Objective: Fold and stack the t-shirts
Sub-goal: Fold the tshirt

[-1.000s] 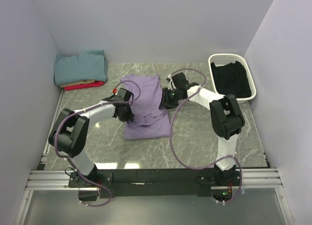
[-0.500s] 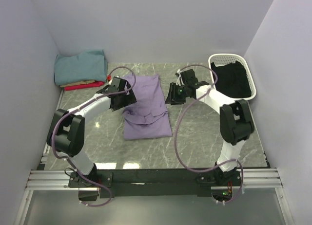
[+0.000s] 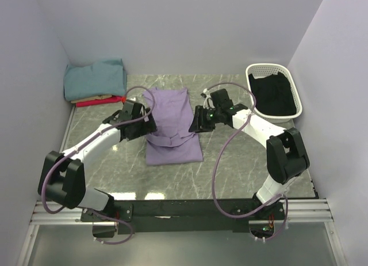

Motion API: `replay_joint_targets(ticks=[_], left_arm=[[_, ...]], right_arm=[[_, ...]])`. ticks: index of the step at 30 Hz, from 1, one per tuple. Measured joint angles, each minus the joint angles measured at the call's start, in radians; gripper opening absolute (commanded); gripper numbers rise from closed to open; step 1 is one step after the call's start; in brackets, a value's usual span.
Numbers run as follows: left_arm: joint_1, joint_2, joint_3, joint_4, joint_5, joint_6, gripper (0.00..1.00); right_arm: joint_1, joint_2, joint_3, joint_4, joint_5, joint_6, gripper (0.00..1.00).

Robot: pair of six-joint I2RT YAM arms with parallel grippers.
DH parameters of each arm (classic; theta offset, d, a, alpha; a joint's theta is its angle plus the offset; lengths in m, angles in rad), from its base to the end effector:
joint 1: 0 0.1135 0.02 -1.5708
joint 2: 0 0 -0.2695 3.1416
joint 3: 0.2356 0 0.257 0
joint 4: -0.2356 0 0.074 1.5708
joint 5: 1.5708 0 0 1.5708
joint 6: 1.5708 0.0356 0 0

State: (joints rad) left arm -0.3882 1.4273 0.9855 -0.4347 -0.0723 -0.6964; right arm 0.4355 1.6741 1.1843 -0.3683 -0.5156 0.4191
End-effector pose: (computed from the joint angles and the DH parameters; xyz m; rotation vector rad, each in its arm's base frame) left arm 0.2815 -0.1123 0.2435 -0.4133 2.4493 -0.3868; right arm 0.3237 0.1700 0.2375 -0.2682 2.5203 0.9944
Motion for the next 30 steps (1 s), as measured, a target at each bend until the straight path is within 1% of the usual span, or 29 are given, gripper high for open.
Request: replay_joint_targets(ticks=[6, 9, 13, 21, 30], left_arm=[[-0.004, -0.032, -0.134, 0.029, 0.042, -0.027, 1.0], [-0.006, -0.031, -0.169, 0.069, 0.055, -0.042, 0.99], [-0.008, -0.014, -0.178, 0.15, 0.06, -0.067, 0.99], [-0.016, -0.002, -0.203, 0.297, -0.006, -0.122, 0.99], [-0.044, 0.027, -0.275, 0.398, -0.068, -0.164, 1.0]], right_arm=[[0.074, 0.0, -0.008, 0.003, -0.005, 0.011, 0.48], [0.087, 0.0, -0.008, 0.003, -0.006, 0.011, 0.48], [0.087, 0.0, -0.008, 0.002, -0.005, 0.011, 0.48], [0.087, 0.0, -0.008, 0.001, -0.002, 0.01, 0.48], [0.087, 0.002, -0.011, 0.003, -0.001, 0.01, 0.48]])
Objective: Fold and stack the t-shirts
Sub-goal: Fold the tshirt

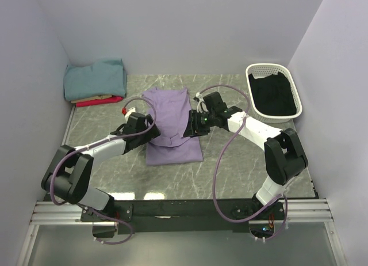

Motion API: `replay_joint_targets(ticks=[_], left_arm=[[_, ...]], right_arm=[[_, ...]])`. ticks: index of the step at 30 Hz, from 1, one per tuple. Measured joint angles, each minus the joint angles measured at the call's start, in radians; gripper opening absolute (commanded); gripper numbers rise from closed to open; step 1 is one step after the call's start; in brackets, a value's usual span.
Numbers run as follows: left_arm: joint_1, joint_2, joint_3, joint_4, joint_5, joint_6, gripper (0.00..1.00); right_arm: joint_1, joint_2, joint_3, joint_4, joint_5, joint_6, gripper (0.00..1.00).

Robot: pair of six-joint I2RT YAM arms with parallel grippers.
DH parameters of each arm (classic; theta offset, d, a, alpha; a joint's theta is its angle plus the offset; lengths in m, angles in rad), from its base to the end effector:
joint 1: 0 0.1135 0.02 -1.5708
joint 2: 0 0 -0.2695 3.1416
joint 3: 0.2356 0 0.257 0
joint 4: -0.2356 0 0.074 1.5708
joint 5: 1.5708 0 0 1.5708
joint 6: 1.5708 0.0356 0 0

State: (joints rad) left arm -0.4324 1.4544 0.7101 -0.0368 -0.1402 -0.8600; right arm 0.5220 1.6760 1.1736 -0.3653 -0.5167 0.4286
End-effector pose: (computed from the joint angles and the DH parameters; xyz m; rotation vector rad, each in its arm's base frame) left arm 0.2661 -0.1173 0.1791 -0.5755 2.3213 -0.4659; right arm 0.3068 0.1968 0.2337 -0.3668 2.5418 1.0296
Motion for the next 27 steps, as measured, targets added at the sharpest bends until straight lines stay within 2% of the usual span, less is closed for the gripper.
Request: replay_joint_targets(ticks=[5, 13, 27], left_arm=[[-0.019, 0.024, -0.003, 0.043, -0.026, -0.013, 1.0], [-0.023, 0.037, 0.009, 0.074, -0.069, -0.022, 0.94], [-0.024, 0.062, 0.121, 0.079, -0.103, -0.017, 0.95]], right_arm=[[0.0, 0.002, -0.005, -0.001, 0.0, 0.0, 0.48], [0.0, 0.006, -0.021, 0.002, 0.002, 0.0, 0.48], [0.0, 0.015, -0.037, 0.007, 0.004, 0.0, 0.49]])
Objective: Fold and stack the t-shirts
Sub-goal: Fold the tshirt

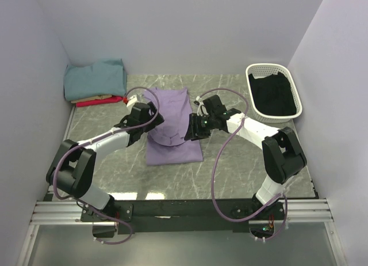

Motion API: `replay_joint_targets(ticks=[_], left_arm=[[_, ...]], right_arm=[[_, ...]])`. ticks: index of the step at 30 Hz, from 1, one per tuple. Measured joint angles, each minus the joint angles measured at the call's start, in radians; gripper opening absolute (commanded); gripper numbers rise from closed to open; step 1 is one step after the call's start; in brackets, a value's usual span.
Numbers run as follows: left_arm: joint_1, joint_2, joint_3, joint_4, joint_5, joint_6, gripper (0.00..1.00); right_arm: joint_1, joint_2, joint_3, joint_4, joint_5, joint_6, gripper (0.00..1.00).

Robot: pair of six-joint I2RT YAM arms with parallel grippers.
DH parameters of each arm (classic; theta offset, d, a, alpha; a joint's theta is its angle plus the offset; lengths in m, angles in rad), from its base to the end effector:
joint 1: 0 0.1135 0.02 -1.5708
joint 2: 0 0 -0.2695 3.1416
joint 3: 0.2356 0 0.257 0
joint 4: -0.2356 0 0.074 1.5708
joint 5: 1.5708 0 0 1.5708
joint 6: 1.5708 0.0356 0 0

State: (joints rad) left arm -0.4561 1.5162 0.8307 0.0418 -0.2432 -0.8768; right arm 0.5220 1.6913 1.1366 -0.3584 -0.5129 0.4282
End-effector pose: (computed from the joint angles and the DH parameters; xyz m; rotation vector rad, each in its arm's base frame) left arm 0.2942 -0.1348 0.2057 -0.5987 2.1520 -0.4748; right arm 0.3039 0.1950 0.2173 -0.3548 2.5902 1.0137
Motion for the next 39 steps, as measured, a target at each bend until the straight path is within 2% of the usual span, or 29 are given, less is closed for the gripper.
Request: replay_joint_targets(ticks=[7, 13, 19, 23, 28, 39], left_arm=[[0.0, 0.075, 0.108, 0.0, 0.002, 0.026, 0.91], [0.0, 0.116, 0.157, 0.005, 0.022, 0.055, 0.84], [0.0, 0.112, 0.155, -0.023, 0.016, 0.061, 0.86], [0.0, 0.043, 0.108, -0.054, -0.001, 0.053, 0.88], [0.0, -0.062, 0.033, -0.077, -0.016, 0.039, 0.84], [0.0, -0.075, -0.075, -0.088, -0.016, -0.035, 0.82]], right_arm=[[0.0, 0.0, 0.0, 0.0, 0.002, 0.0, 0.49], [0.0, 0.001, -0.013, -0.002, 0.016, -0.003, 0.49], [0.0, 0.013, -0.015, -0.001, 0.02, -0.003, 0.49], [0.0, 0.016, -0.015, 0.0, 0.019, -0.003, 0.49], [0.0, 0.016, -0.015, 0.0, 0.018, -0.003, 0.49], [0.0, 0.016, -0.021, 0.002, 0.018, -0.004, 0.49]])
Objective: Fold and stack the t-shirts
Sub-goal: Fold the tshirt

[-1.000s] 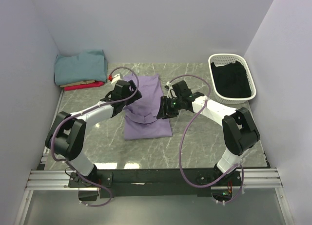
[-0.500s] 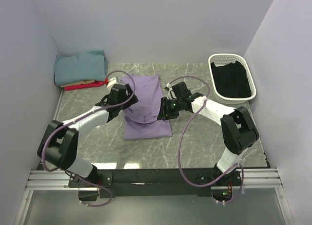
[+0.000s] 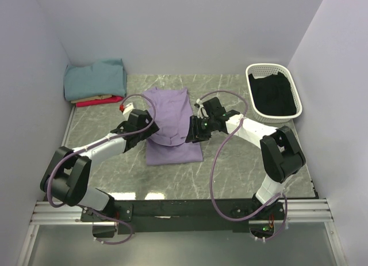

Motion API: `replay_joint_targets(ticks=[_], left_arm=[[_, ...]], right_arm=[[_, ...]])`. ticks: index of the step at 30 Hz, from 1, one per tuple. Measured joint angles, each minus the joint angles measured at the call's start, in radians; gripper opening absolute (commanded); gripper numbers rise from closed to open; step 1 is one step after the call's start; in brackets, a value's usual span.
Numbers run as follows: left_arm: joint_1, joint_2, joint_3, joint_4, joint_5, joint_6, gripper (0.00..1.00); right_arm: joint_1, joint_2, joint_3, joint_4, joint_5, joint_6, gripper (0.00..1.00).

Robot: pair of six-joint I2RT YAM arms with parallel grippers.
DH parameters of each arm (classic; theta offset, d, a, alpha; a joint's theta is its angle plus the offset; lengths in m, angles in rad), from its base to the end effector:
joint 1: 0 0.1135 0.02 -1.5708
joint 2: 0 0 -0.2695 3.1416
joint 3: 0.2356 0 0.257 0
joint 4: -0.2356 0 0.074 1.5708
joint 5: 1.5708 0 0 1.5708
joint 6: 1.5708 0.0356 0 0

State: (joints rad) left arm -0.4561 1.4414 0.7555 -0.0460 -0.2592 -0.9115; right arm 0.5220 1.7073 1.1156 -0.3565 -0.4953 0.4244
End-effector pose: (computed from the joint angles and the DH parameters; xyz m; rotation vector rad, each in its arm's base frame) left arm 0.2709 -0.1227 0.1964 -0.6506 2.2147 -0.4163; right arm 0.3027 0.1937 0.2053 -0.3432 2.6261 0.9811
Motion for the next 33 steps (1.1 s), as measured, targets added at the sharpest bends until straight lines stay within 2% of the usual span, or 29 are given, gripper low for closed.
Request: replay_joint_targets(ticks=[8, 13, 15, 17, 21, 25, 33], left_arm=[[0.0, 0.006, 0.0, 0.001, 0.0, -0.008, 0.78], [0.0, 0.027, 0.0, 0.014, 0.002, -0.017, 0.49], [0.0, 0.035, 0.0, 0.024, 0.004, -0.022, 0.32], [0.0, 0.037, 0.0, 0.029, 0.005, -0.028, 0.27], [0.0, 0.037, 0.0, 0.034, 0.0, -0.029, 0.11], [0.0, 0.037, 0.0, 0.034, -0.005, -0.026, 0.01], [0.0, 0.013, 0.005, -0.001, -0.006, 0.007, 0.01]], right_arm=[[0.0, 0.0, -0.012, 0.005, 0.0, 0.0, 0.49], [0.0, 0.0, -0.012, 0.005, -0.002, 0.0, 0.49], [0.0, 0.0, -0.012, 0.005, -0.001, 0.0, 0.49], [0.0, 0.001, -0.012, 0.005, -0.001, -0.001, 0.49], [0.0, 0.001, -0.012, 0.005, -0.001, -0.003, 0.49], [0.0, 0.001, -0.011, 0.005, -0.002, -0.003, 0.49], [0.0, 0.001, -0.012, 0.005, -0.001, -0.004, 0.49]])
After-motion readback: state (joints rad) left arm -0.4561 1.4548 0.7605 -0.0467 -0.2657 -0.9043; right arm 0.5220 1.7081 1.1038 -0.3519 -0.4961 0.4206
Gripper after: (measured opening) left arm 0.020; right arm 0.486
